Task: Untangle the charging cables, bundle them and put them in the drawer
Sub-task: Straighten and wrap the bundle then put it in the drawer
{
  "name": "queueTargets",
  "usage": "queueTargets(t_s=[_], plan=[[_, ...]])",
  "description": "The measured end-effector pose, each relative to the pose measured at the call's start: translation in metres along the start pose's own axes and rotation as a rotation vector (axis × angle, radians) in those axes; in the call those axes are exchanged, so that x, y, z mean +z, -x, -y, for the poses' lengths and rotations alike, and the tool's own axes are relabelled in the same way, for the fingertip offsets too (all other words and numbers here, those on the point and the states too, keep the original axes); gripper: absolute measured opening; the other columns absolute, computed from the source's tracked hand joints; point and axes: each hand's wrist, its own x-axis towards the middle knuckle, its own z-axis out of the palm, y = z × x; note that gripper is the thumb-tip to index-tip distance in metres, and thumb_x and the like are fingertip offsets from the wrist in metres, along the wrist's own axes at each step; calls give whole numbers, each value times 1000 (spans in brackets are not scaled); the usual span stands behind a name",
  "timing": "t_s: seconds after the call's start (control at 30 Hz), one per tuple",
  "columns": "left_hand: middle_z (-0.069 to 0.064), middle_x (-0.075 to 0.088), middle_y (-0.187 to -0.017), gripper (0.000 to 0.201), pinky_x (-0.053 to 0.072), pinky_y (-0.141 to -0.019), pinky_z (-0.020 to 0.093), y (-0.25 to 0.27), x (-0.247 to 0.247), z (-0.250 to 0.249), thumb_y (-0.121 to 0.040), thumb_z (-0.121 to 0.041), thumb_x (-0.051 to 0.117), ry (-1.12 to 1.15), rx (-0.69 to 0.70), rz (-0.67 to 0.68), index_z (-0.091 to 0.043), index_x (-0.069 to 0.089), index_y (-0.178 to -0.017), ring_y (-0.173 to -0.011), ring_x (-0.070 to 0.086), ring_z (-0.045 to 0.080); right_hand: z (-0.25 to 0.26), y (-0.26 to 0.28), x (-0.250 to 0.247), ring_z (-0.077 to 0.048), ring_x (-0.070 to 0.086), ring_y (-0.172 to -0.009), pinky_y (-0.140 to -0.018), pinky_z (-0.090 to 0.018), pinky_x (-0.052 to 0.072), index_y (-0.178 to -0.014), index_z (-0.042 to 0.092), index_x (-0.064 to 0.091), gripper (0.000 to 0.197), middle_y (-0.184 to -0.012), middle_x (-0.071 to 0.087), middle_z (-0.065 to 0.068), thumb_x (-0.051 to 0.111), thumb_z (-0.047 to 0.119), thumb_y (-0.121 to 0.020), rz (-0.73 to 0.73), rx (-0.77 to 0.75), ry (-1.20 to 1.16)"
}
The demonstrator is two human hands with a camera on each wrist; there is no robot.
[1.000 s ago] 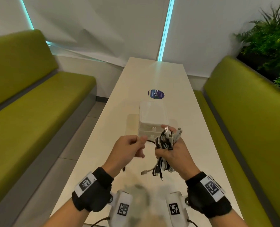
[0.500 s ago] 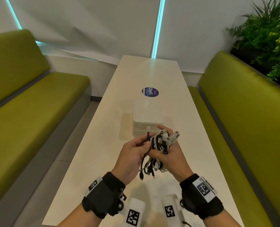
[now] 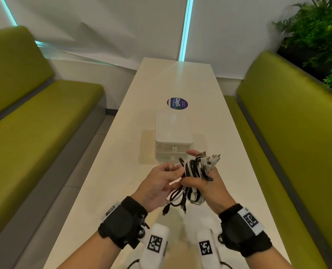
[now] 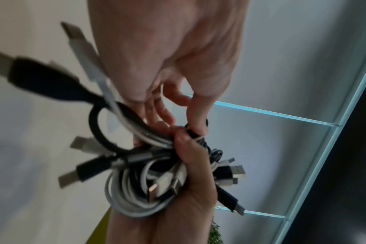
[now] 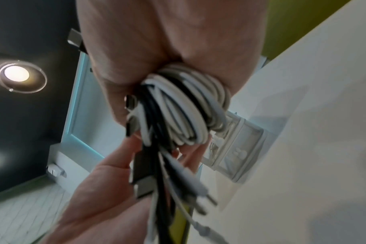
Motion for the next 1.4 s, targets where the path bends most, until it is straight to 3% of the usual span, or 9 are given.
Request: queueTargets(t_s=[0.1, 0.27, 0.37, 0.47, 0.6, 0.7, 0.83, 1.13, 1.4], plan=[[3, 68, -92, 18, 47, -100, 48, -19, -11, -5, -81, -17, 72, -187, 30, -43, -17, 57, -72, -92, 64, 18, -2, -26, -9, -27, 69, -82, -76, -41, 58, -126, 19, 49, 72, -90, 68, -15, 68, -19, -68, -3, -12, 174], [-6, 66, -91, 3, 47, -90, 37, -57, -22, -5, -91, -20, 64, -430, 93, -136, -21, 66, -89, -92, 61, 12, -9, -69, -16, -7, 60, -67, -62, -30, 52, -128, 18, 47, 71, -76, 60, 2, 71, -9, -66, 1, 5, 331], [-6, 62, -117, 22, 48, -88, 29, -84, -35, 7, -91, -23, 64, -904, 171, -193, -22, 64, -113, -100, 61, 14, -17, -89, -19, -8, 62, -78, -71, -24, 49, -118, 27, 50, 65, -83, 60, 12, 76, 19, -59, -60, -6, 409], [-6, 57, -125, 36, 48, -82, 30, -98, -41, 19, -89, -20, 63, -1475, 305, -252, -21, 60, -124, -101, 61, 20, -23, -104, -28, -13, 63, -92, -74, -19, 48, -113, 39, 49, 62, -95, 61, 16, 78, 9, -66, -39, 21, 486], [0, 65, -113, 38, 41, -71, 32, -104, -38, 27, -87, -19, 60, -1879, 371, -301, -24, 62, -125, -98, 61, 26, -24, -113, -39, -15, 61, -95, -74, -17, 46, -138, 36, 42, 82, -107, 63, 14, 72, 5, -68, 83, 77, 648], [2, 67, -102, 26, 34, -64, 31, -109, -26, 25, -92, -21, 53, -1954, 339, -349, -20, 63, -116, -90, 62, 27, -25, -115, -43, -20, 61, -99, -84, -32, 52, -143, 37, 36, 89, -115, 64, 6, 70, 7, -67, 131, 120, 696], [6, 69, -94, 19, 35, -61, 32, -114, -14, 20, -93, -18, 51, -2030, 250, -381, -16, 67, -104, -85, 64, 30, -24, -114, -43, -21, 61, -103, -86, -34, 52, -145, 39, 33, 93, -124, 62, 4, 69, 6, -65, 142, 138, 707], [2, 66, -96, 22, 31, -67, 31, -55, 0, 34, -93, -18, 49, -2124, 205, -290, -20, 68, -103, -89, 62, 26, -19, -74, -31, -25, 66, -89, -77, -43, 58, -131, 24, 47, 72, -114, 66, -5, 66, 8, -63, 97, 207, 704], [3, 64, -99, 23, 32, -71, 33, 19, 8, 61, -91, -16, 49, -2142, 166, -145, -19, 65, -106, -91, 62, 26, -15, -19, -21, -19, 64, -85, -69, -29, 54, -141, 38, 38, 86, -107, 65, 2, 66, 6, -66, 67, 200, 752]])
